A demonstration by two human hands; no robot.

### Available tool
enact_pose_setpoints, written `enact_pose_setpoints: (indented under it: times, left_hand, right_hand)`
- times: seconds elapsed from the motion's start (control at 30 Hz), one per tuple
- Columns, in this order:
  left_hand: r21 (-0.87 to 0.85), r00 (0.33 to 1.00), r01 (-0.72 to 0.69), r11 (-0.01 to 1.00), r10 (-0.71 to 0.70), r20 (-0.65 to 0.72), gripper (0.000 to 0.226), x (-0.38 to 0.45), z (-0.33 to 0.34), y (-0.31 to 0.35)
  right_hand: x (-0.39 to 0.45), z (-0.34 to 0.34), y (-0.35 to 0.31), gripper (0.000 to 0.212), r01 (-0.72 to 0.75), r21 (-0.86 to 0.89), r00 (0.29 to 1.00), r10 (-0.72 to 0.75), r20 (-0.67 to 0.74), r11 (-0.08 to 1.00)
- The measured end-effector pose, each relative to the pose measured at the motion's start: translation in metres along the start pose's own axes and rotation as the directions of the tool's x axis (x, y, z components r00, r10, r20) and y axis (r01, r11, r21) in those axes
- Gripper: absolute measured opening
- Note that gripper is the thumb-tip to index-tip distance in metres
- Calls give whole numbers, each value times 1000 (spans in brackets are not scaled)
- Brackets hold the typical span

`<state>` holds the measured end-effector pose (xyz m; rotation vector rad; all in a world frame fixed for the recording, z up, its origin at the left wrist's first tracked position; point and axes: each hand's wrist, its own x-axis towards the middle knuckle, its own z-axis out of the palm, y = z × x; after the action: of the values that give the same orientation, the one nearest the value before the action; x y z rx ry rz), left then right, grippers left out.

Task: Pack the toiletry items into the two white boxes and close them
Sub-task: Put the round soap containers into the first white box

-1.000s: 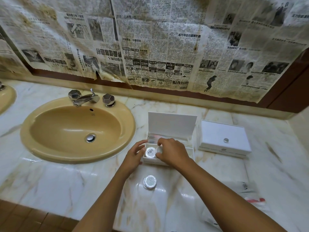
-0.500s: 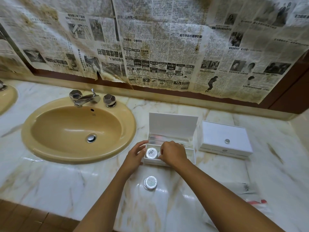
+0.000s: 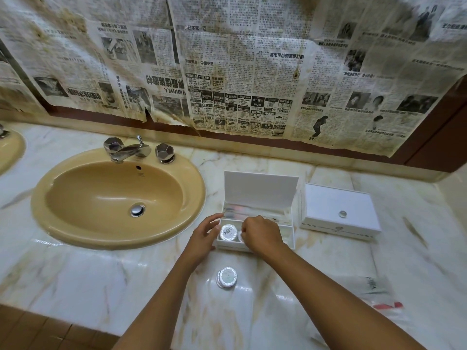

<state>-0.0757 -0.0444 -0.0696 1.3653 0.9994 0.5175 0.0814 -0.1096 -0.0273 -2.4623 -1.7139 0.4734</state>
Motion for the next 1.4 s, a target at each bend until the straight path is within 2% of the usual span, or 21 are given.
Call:
enact_pose_setpoints:
  times: [0.37, 0.47, 0.6, 0.7, 0.83, 1.0, 1.2, 1.4]
  left_hand:
    - [6, 1000, -3, 1000, 3, -3, 29, 1, 1, -2]
    - [0, 1000, -3, 1000, 3, -2, 30, 3, 1, -3]
    - [10, 1000, -14, 1000, 14, 5, 29, 6, -2, -9]
    - [1, 1000, -18, 1000, 18, 18, 29, 6, -1, -10]
    - [-13, 999, -28, 1000, 28, 15, 29, 7, -1, -11]
    - [-21, 999, -35, 999, 35, 14, 31, 4, -1, -8]
    - [-29, 999, -29, 999, 29, 14, 30, 4, -1, -8]
    - [-17, 1000, -15, 1000, 15, 14, 30, 4, 0, -7]
  right_hand:
    - [-5, 0, 0, 22, 13, 28, 1000, -13, 9, 1000]
    - [-8, -3, -4, 23, 28, 50, 999, -26, -39, 998]
    - [-14, -7, -15, 22, 140, 124, 984, -124, -131, 982]
    - [-21, -7, -24, 20, 256, 179, 962, -232, -146, 950]
    - [-28, 2, -31, 23, 318, 172, 947, -321, -15, 932]
    - [-33, 13, -28, 27, 278, 142, 933, -302, 193, 950]
    - [-38, 24, -23, 44, 308, 99, 914, -323, 245, 946]
    - [-41, 29, -23, 44, 365, 47, 890, -363, 276, 930]
